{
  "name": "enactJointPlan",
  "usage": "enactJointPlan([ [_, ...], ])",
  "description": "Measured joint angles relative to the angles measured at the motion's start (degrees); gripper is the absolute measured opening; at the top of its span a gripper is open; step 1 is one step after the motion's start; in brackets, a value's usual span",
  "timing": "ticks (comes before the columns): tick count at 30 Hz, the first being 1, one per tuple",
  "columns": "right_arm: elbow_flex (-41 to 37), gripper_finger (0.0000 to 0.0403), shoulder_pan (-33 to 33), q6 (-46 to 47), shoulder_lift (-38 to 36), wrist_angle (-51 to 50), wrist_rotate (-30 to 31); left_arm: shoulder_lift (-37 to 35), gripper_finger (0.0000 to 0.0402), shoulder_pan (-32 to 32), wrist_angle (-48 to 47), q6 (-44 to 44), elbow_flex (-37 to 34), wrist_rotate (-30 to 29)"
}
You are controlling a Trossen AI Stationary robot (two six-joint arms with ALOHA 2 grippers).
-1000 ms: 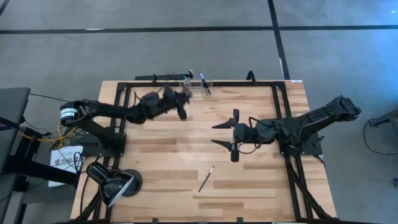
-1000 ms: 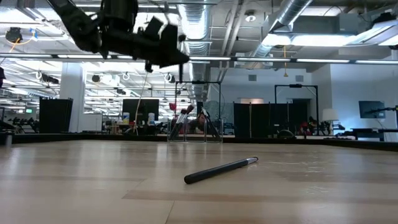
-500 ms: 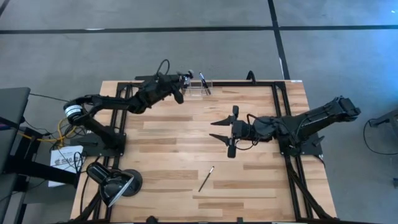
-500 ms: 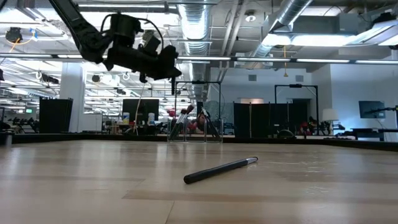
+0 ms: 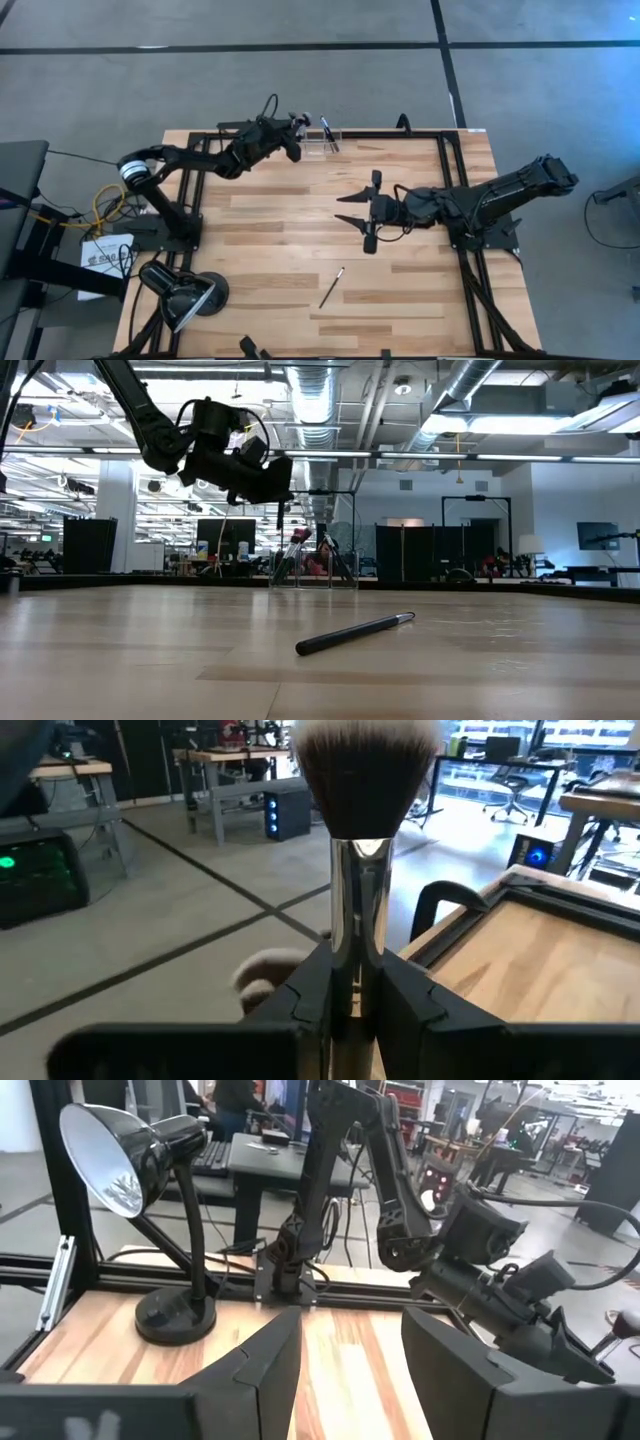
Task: Sort items
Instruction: Put the powder brush into the left section of the transparent organizer
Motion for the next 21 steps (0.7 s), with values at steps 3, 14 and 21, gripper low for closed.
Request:
enactJointPlan([
  [3, 0.00, 0.0165, -0.07, 0.37, 0.00, 0.00, 0.00, 0.35, 0.0049, 1.42, -0.06, -0.11, 0.00, -0.01],
  [14, 0.00, 0.0162, -0.05, 0.88, 0.00, 0.04, 0.00, 0.35, 0.0049, 3.78, -0.08, -1.66, 0.00, 0.87],
  [21, 0.00, 0.0158, -0.46, 2.36, 0.00, 0.24, 0.01, 0.87, 0.0049, 4.00, -0.41, -2.27, 0.82, 0.36],
])
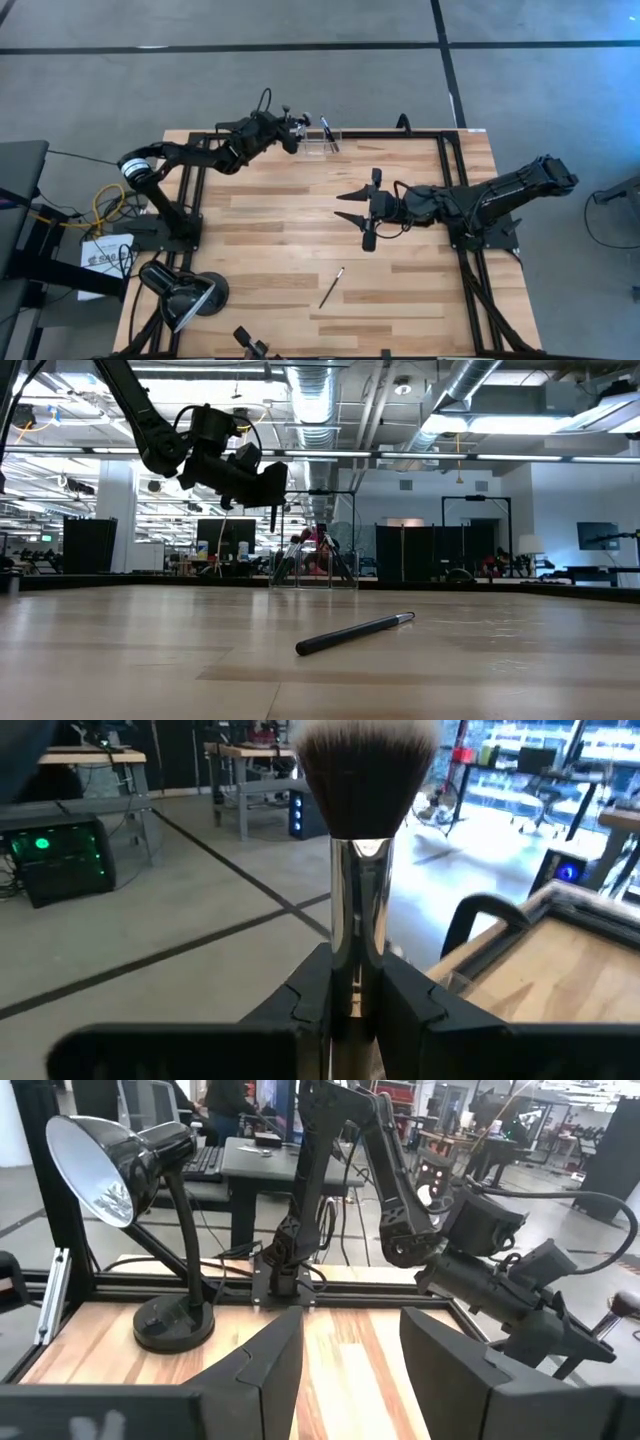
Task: Sort items
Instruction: Put the powder brush into the left section of the transparent organizer, then put the eyeshadow brush into the right section of the transparent organizer
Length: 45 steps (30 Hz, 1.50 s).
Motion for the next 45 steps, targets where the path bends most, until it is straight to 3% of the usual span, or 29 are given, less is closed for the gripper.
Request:
enactJointPlan([
  [6, 0.00, 0.0154, 0.00, 0.03, 0.00, 0.27, 0.01, 1.86, 0.0049, -0.05, -0.16, -2.19, 2.52, 1.57],
  [16, 0.00, 0.0154, 0.15, 0.17, 0.00, -0.02, 0.01, 11.39, 0.0049, 0.11, -1.34, -2.21, 6.24, -0.16],
  [28, 0.00, 0.0154, -0.37, 0.13, 0.00, -1.76, 0.05, 12.20, 0.0057, 0.37, -6.88, -1.77, 6.24, -0.37],
  [45, 0.00, 0.0154, -0.37, 0.63, 0.00, -2.98, 0.03, 9.85, 0.0149, 0.43, -8.99, -3.06, 6.21, 1.19],
])
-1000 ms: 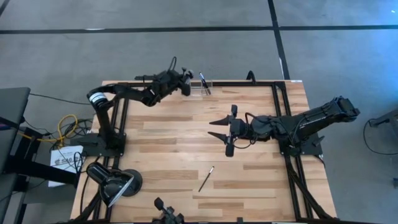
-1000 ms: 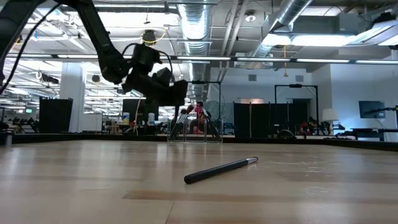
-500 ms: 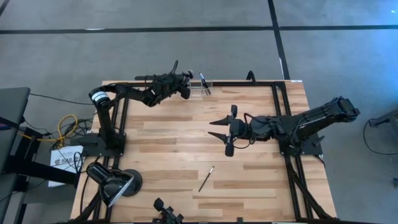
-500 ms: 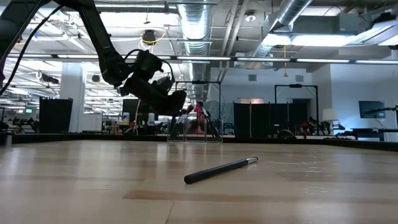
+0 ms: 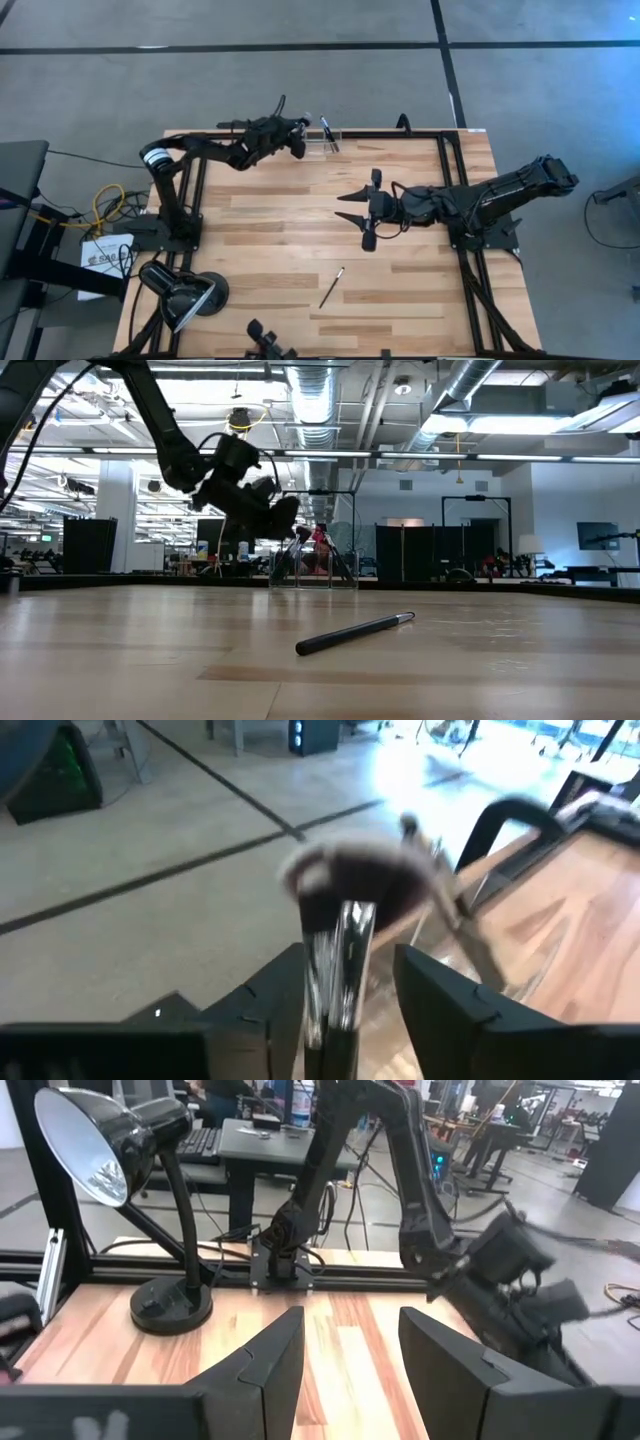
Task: Sort items
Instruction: Put the eyeshadow brush into the right section of the transparent organizer
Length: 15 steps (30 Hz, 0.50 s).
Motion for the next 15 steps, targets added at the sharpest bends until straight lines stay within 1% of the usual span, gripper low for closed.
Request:
enactJointPlan([
  [5, 0.00, 0.0154, -0.24, 1.26, 0.00, -2.71, 0.02, -7.88, 0.0163, -1.16, -5.66, 0.04, -0.06, 0.40],
  [8, 0.00, 0.0154, -0.93, 3.49, 0.00, -5.58, -0.03, -13.05, 0.0163, -2.89, -9.19, 0.11, -0.41, 4.81],
  [11, 0.00, 0.0154, -2.09, 6.67, -0.01, -8.03, 0.03, -17.79, 0.0158, -6.07, -9.11, 0.24, -3.49, 7.39],
  [13, 0.00, 0.0154, -2.84, 9.31, -0.02, -9.64, 0.04, -20.55, 0.0153, -8.70, -8.08, 0.72, -6.23, 7.34],
  [15, 0.00, 0.0154, -3.54, 11.94, -0.02, -11.07, 0.03, -22.86, 0.0148, -11.20, -4.97, 0.85, -9.63, 6.72],
])
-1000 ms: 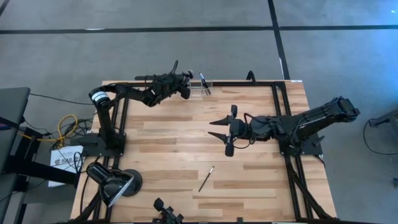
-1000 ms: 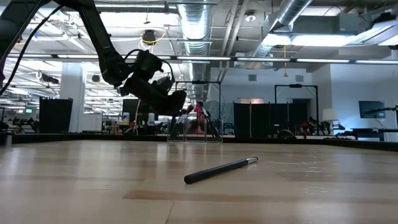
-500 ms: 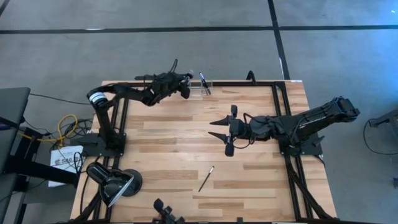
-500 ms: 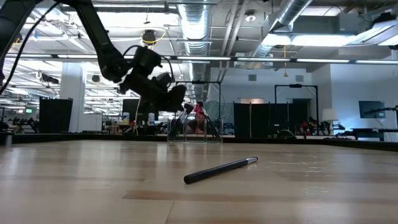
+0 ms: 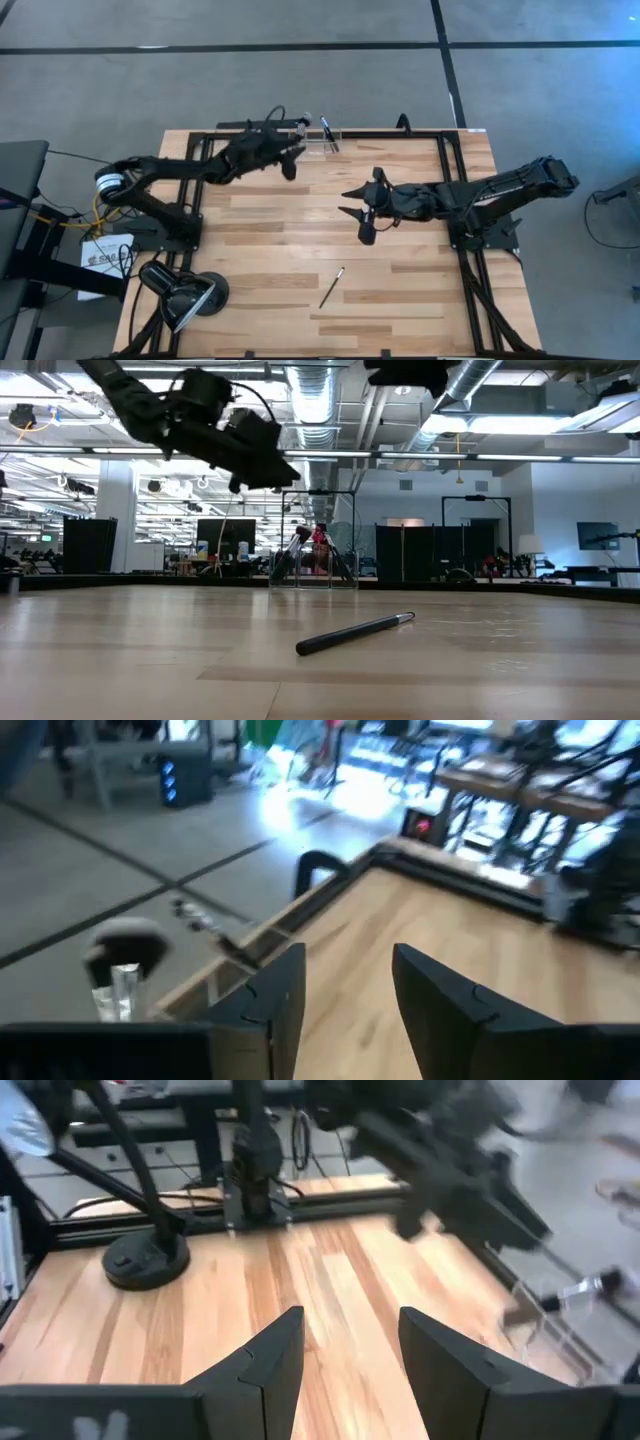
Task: Sort items
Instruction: Put the eyeshadow brush into the right section of the transparent organizer
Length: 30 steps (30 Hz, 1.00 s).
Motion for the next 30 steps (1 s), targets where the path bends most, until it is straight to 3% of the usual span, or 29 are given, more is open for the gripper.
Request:
enactJointPlan([
  [4, 0.06, 0.0154, -1.35, 4.00, 2.66, -0.70, 0.05, -3.40, 0.0137, -3.90, 9.58, -0.05, -6.77, -0.34],
  [9, 0.07, 0.0154, -2.51, 9.25, 11.62, 3.95, -3.45, -7.49, 0.0127, -4.91, 18.51, -0.34, -11.29, 0.15],
  [14, 4.97, 0.0154, -1.31, 17.94, 19.49, -2.46, -12.93, -11.85, 0.0123, -4.38, 16.58, -0.42, -11.84, 5.34],
  [18, 13.46, 0.0154, 1.47, 26.10, 25.07, -15.62, -14.68, -13.79, 0.0122, -4.25, 13.19, -0.46, -11.95, 11.48],
  [23, 23.98, 0.0154, 4.50, 41.99, 31.61, -29.47, -14.15, -17.56, 0.0121, -3.85, 12.78, -1.05, -11.88, 12.31],
  [30, 31.41, 0.0154, 6.74, 55.97, 41.11, -35.21, -20.93, -23.20, 0.0121, -1.20, 9.33, -1.05, -11.88, 16.45],
])
